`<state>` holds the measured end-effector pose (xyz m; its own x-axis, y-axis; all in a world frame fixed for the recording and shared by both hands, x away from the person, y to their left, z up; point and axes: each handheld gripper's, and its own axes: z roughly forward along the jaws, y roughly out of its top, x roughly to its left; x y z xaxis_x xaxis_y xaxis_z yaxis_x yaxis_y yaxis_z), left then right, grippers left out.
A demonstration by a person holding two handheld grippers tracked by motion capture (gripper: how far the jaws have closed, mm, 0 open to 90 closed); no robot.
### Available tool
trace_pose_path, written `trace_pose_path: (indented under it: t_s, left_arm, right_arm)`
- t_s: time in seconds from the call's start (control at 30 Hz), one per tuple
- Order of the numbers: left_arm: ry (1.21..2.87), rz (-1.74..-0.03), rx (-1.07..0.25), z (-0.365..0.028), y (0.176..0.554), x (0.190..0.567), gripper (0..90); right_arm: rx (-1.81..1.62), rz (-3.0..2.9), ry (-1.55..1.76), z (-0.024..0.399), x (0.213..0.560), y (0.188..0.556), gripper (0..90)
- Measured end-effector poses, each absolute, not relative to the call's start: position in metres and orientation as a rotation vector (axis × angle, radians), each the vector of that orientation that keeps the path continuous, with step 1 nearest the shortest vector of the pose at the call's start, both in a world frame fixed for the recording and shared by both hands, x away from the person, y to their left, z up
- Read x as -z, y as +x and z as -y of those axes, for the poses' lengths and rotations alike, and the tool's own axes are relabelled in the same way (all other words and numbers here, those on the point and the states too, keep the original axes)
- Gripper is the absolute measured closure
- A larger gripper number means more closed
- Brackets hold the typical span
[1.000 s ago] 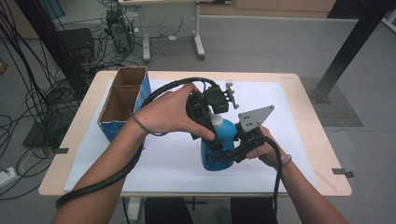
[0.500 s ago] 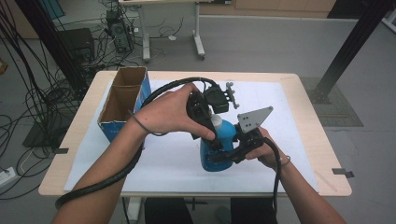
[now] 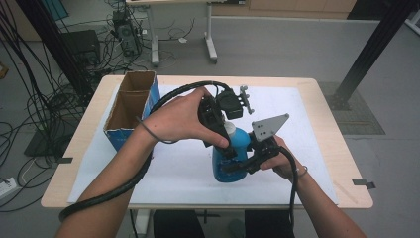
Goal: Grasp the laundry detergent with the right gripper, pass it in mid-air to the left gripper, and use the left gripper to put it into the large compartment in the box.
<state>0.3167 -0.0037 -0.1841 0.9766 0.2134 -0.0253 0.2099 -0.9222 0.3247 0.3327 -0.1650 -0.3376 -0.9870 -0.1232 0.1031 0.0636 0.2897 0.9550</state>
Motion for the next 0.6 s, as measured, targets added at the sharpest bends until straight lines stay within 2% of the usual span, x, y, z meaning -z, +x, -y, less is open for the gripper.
trace_pose_path:
  t_s: [0.6]
  left_arm:
    - [2.794, -0.318, -0.018, 0.0015, 0.3171, 0.1829, 8.8]
  right_arm:
    - [1.790, 2.391, 0.060, 0.1639, 0.3349, 0.3336, 44.7]
